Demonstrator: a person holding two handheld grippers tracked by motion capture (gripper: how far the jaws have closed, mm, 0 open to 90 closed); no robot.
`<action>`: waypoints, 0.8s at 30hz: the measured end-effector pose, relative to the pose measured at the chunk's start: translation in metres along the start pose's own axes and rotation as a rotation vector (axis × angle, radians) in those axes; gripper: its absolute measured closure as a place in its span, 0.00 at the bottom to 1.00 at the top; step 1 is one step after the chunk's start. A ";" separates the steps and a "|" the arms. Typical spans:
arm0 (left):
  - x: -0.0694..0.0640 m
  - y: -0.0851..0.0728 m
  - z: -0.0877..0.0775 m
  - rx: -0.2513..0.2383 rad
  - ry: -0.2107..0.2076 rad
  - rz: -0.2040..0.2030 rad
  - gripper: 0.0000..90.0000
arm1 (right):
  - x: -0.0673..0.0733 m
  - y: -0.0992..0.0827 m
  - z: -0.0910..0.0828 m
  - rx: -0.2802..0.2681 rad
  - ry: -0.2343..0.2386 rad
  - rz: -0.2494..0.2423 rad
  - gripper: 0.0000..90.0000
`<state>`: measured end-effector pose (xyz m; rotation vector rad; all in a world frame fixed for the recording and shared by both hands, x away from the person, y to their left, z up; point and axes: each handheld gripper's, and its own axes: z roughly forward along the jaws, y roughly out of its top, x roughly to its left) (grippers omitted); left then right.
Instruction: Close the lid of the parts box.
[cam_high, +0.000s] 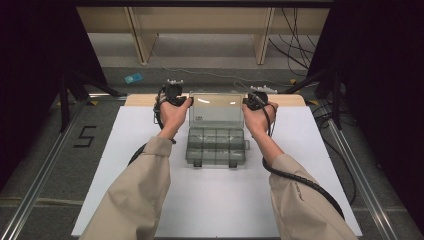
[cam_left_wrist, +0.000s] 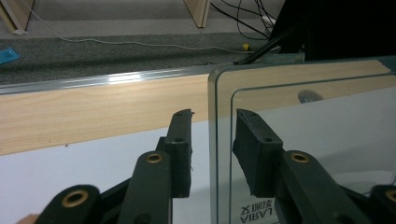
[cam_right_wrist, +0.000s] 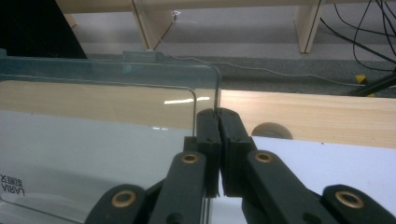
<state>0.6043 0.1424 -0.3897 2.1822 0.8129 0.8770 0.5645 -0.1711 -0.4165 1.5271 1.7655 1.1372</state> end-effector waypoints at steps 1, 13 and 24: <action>0.000 0.001 0.001 -0.006 0.001 -0.009 0.74 | 0.000 0.000 0.000 -0.002 0.004 -0.003 0.99; 0.004 0.002 0.003 -0.014 0.008 -0.036 0.80 | -0.001 -0.001 -0.003 -0.014 0.010 -0.005 0.99; 0.001 0.003 0.004 0.009 0.011 -0.027 0.90 | 0.000 -0.001 -0.005 -0.014 0.022 -0.006 0.98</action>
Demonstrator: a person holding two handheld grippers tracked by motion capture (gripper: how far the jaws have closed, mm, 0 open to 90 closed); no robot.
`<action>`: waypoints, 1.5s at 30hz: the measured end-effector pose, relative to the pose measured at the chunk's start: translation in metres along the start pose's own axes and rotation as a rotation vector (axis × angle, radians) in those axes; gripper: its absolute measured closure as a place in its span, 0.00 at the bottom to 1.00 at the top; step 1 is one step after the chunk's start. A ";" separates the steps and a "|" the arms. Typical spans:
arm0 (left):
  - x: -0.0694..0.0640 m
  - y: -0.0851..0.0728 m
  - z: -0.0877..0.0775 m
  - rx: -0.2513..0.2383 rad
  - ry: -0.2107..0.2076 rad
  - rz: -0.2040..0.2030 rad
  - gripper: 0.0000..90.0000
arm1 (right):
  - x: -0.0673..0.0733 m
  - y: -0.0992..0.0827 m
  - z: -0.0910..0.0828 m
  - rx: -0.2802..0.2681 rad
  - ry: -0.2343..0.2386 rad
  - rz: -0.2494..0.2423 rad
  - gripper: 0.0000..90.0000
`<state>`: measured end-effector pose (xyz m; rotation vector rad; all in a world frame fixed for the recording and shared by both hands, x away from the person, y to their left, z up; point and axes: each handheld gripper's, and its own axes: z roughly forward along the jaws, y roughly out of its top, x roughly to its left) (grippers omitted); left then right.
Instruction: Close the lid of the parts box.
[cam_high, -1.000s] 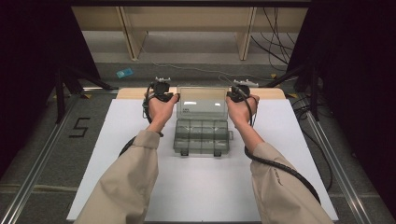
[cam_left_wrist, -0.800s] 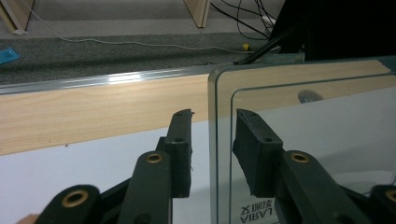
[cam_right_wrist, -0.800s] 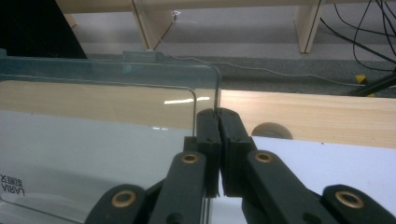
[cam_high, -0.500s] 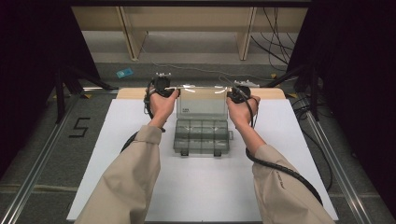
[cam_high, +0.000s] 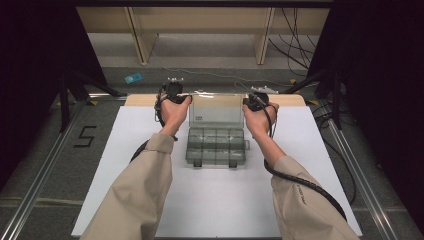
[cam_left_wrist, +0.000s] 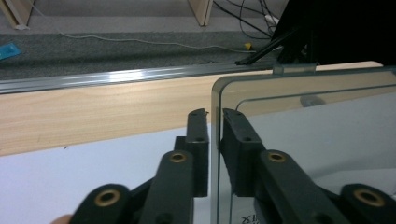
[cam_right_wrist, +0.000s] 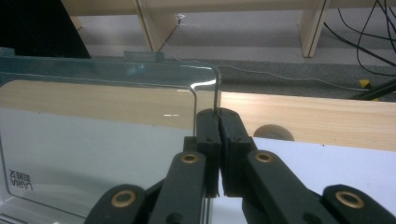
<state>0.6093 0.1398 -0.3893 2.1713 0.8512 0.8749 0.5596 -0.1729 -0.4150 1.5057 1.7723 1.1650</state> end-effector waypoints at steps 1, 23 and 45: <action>0.000 0.000 -0.001 0.010 -0.002 0.016 0.93 | 0.000 0.000 0.000 -0.001 0.001 -0.002 0.98; -0.009 0.001 -0.010 -0.014 0.004 0.010 0.98 | -0.004 -0.005 -0.005 -0.025 0.013 -0.001 0.98; -0.019 -0.003 -0.015 -0.062 0.023 -0.045 0.97 | -0.002 -0.008 -0.009 -0.052 0.009 -0.020 0.98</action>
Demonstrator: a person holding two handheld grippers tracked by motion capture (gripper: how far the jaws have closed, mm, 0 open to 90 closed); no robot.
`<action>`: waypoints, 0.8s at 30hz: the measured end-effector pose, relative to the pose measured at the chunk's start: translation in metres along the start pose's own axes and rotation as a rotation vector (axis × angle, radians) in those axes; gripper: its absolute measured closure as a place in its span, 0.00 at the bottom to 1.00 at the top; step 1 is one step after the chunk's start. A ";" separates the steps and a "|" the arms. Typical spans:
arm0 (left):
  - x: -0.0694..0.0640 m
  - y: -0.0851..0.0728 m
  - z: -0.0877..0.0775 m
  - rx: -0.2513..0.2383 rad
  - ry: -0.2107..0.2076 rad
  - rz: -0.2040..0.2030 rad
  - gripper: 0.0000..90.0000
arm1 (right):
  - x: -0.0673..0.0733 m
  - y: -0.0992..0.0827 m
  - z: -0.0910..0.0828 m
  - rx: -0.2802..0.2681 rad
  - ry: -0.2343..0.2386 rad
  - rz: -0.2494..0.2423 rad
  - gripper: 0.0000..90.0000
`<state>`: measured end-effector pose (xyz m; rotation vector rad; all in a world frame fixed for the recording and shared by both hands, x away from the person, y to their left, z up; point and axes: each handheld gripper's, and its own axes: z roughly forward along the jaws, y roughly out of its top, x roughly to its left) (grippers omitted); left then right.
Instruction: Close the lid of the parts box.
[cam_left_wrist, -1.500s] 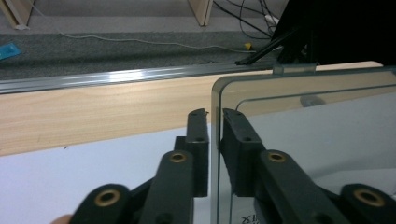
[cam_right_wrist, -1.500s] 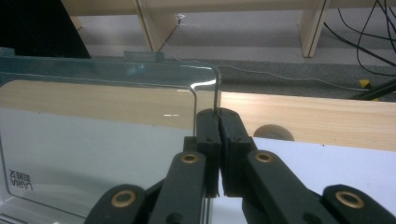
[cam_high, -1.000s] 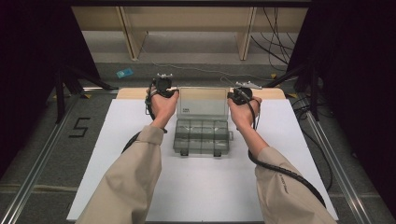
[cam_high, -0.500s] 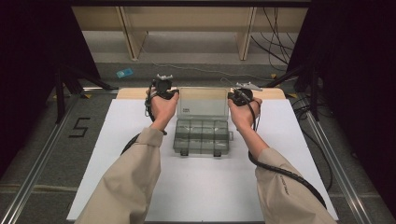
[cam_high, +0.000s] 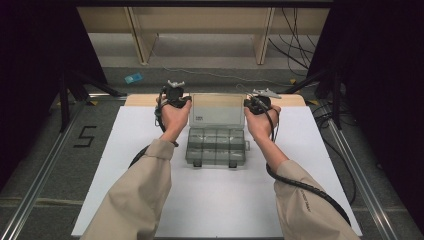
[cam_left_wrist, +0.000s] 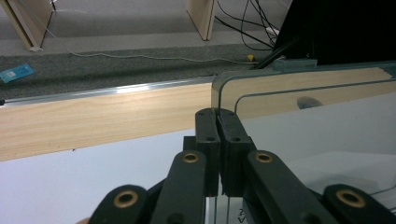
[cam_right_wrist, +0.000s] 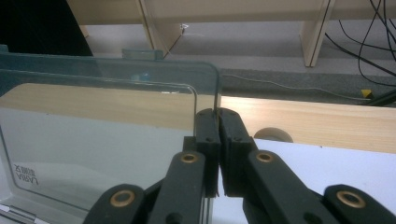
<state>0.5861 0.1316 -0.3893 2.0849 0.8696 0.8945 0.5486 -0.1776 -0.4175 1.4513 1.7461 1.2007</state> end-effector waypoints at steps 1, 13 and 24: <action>0.000 0.000 0.000 -0.001 0.001 0.003 0.97 | 0.000 0.000 -0.001 0.006 0.001 0.000 0.98; -0.002 -0.001 -0.003 -0.013 0.000 0.001 0.97 | 0.001 0.000 -0.004 0.004 0.005 -0.005 0.98; -0.005 -0.003 -0.007 -0.026 0.002 -0.004 0.98 | 0.002 -0.001 -0.007 -0.001 0.000 -0.012 0.98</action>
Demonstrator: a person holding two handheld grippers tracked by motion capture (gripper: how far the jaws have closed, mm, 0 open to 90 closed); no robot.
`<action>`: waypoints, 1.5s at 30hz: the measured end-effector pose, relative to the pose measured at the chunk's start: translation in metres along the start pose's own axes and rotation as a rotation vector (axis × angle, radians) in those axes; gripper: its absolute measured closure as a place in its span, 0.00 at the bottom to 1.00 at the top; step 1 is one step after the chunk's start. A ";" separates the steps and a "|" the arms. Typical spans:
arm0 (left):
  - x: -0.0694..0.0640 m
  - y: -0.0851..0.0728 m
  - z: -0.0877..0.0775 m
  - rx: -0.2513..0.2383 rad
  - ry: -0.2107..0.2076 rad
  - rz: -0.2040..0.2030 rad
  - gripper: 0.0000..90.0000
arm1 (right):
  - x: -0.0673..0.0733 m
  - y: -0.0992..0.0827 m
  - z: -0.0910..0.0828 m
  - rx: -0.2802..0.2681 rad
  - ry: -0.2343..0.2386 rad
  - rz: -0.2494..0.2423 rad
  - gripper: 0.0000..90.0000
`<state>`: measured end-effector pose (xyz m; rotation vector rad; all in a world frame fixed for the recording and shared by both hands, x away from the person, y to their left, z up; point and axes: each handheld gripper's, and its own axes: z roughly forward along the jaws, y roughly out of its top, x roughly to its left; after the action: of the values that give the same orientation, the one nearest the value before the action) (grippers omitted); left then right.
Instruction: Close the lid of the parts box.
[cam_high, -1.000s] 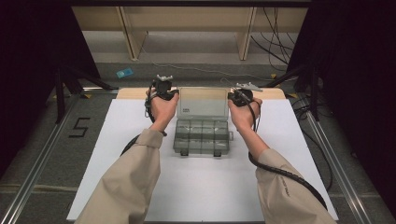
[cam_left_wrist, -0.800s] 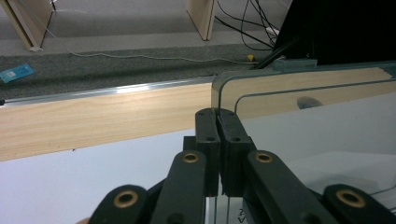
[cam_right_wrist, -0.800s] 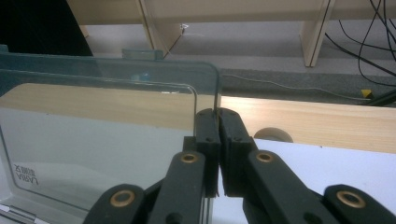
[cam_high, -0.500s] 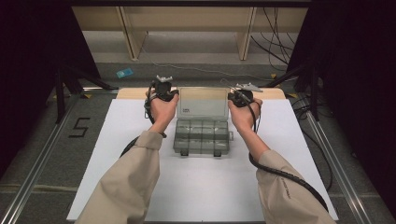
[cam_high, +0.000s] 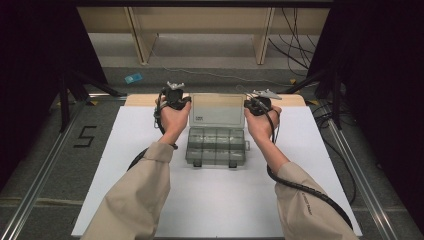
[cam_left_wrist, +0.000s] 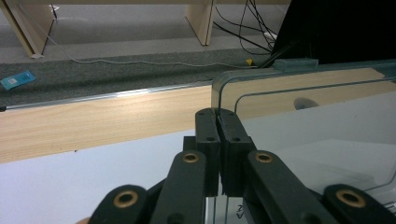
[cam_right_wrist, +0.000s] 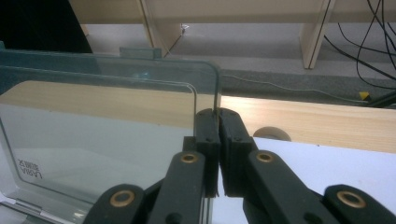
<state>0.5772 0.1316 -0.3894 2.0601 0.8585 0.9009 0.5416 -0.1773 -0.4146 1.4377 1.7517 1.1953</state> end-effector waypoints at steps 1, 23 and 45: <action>0.000 0.000 0.000 0.001 0.000 -0.002 0.97 | 0.000 0.000 0.000 0.001 0.004 0.002 0.98; -0.008 -0.004 -0.014 -0.029 -0.004 -0.009 0.98 | 0.004 -0.003 -0.013 -0.012 0.008 -0.016 0.98; -0.017 -0.009 -0.026 -0.057 -0.008 -0.021 0.98 | 0.007 -0.008 -0.026 -0.019 0.017 -0.037 0.98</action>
<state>0.5445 0.1315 -0.3891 2.0014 0.8396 0.8953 0.5137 -0.1784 -0.4095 1.3817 1.7663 1.2054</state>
